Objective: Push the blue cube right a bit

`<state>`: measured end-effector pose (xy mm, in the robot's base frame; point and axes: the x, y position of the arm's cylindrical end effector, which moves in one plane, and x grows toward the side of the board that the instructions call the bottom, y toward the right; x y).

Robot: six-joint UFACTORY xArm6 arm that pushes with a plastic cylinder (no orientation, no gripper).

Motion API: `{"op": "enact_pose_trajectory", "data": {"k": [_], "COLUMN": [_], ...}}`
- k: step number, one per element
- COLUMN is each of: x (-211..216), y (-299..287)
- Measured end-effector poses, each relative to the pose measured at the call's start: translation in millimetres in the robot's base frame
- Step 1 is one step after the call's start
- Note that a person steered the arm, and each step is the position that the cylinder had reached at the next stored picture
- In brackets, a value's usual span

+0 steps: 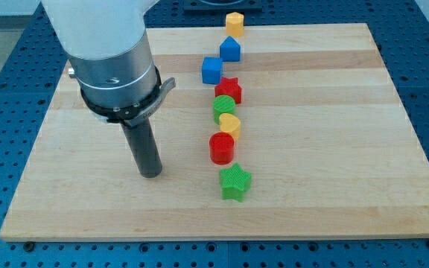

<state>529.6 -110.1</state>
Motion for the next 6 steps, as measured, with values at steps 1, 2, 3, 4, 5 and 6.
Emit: {"op": "enact_pose_trajectory", "data": {"k": [1, 2, 3, 4, 5, 6], "x": [-10.1, -55.3, -105.5, -148.9, -163.4, -178.0], "y": [0.0, 0.0, 0.7, 1.3, 7.5, 25.8]}}
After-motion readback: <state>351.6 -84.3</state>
